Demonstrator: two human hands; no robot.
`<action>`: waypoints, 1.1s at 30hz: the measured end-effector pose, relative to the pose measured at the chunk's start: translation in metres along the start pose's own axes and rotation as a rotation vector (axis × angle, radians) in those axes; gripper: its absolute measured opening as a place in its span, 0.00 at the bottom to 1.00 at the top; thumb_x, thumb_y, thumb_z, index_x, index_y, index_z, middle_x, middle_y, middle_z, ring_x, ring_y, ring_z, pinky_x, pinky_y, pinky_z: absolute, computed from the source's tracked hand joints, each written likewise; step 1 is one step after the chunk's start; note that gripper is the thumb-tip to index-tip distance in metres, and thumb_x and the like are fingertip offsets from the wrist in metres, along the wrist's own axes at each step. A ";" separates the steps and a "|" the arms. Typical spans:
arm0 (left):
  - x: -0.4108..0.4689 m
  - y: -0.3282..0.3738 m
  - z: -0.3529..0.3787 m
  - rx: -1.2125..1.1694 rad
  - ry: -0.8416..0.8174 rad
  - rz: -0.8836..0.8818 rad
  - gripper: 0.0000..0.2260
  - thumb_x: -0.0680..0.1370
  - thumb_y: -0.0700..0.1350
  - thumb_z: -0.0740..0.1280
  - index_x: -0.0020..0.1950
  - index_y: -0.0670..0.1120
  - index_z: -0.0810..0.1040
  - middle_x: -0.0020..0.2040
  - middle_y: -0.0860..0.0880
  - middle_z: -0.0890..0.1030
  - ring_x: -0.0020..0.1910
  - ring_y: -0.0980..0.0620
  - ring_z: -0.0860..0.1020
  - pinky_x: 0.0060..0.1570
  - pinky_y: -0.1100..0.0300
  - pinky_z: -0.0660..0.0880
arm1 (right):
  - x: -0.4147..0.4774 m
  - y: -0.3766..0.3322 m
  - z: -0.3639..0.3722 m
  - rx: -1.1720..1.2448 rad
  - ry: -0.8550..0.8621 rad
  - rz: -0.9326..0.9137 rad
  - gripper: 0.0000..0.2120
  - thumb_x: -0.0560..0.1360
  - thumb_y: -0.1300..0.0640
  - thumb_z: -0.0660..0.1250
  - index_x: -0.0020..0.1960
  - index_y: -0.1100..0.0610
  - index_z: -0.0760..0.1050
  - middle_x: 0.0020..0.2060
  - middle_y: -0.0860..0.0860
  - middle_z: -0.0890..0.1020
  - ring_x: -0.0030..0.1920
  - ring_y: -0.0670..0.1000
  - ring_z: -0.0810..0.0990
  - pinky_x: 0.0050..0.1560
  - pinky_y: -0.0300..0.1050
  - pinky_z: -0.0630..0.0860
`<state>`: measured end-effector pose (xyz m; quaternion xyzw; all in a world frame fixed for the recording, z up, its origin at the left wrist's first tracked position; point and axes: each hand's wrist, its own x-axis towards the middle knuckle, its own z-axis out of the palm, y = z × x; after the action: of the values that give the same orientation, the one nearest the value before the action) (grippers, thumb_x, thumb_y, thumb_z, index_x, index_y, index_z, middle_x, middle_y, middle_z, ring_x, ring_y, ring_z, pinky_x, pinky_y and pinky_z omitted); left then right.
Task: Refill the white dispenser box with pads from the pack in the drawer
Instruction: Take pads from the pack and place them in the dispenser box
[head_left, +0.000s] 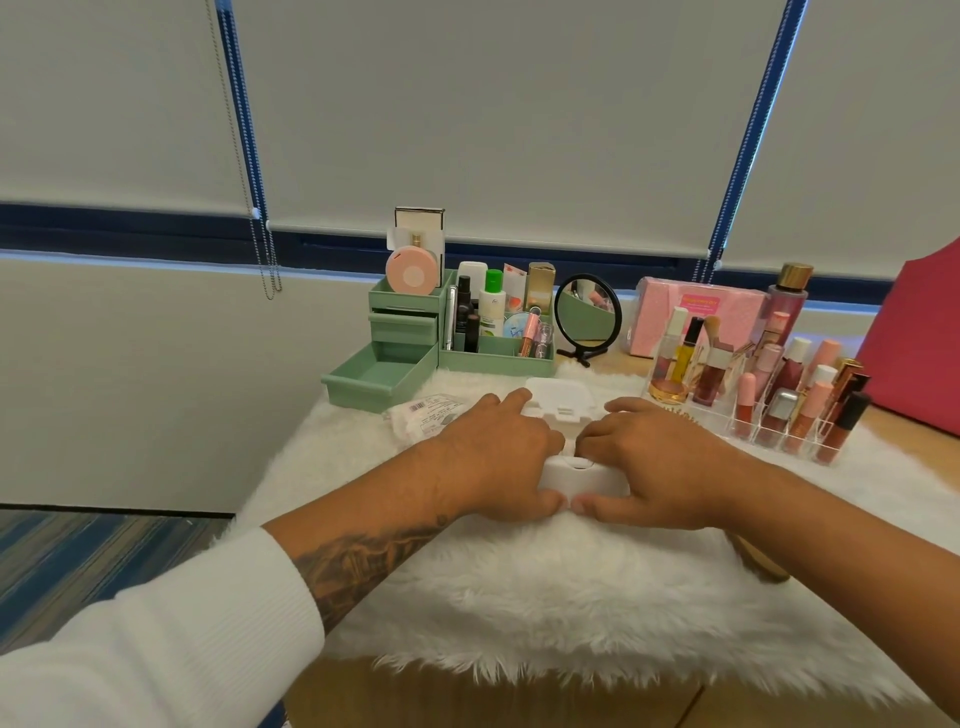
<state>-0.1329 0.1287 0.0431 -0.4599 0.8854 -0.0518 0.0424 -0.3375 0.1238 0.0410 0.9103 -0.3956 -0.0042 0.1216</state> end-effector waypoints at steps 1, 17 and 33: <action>0.000 0.000 0.000 -0.005 -0.004 0.000 0.24 0.78 0.64 0.61 0.66 0.50 0.74 0.69 0.48 0.76 0.79 0.42 0.57 0.73 0.43 0.62 | 0.001 0.000 0.001 0.000 0.003 0.004 0.28 0.75 0.29 0.53 0.58 0.48 0.78 0.52 0.44 0.82 0.52 0.46 0.79 0.72 0.46 0.62; -0.071 -0.049 0.022 -0.437 0.361 -0.068 0.26 0.76 0.60 0.70 0.72 0.56 0.69 0.70 0.60 0.69 0.69 0.60 0.65 0.68 0.61 0.66 | 0.000 -0.004 -0.002 0.072 0.039 0.065 0.27 0.72 0.28 0.57 0.60 0.45 0.75 0.55 0.43 0.78 0.53 0.46 0.74 0.57 0.45 0.74; -0.070 -0.061 0.067 -0.635 0.719 -0.166 0.10 0.82 0.47 0.66 0.64 0.53 0.78 0.55 0.59 0.81 0.51 0.60 0.79 0.48 0.64 0.75 | 0.059 -0.081 0.001 0.192 0.400 0.004 0.12 0.80 0.48 0.63 0.58 0.47 0.83 0.66 0.48 0.78 0.63 0.51 0.73 0.56 0.51 0.75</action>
<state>-0.0356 0.1476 -0.0136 -0.4721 0.7765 0.0622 -0.4127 -0.2387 0.1343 0.0269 0.8996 -0.3640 0.2145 0.1105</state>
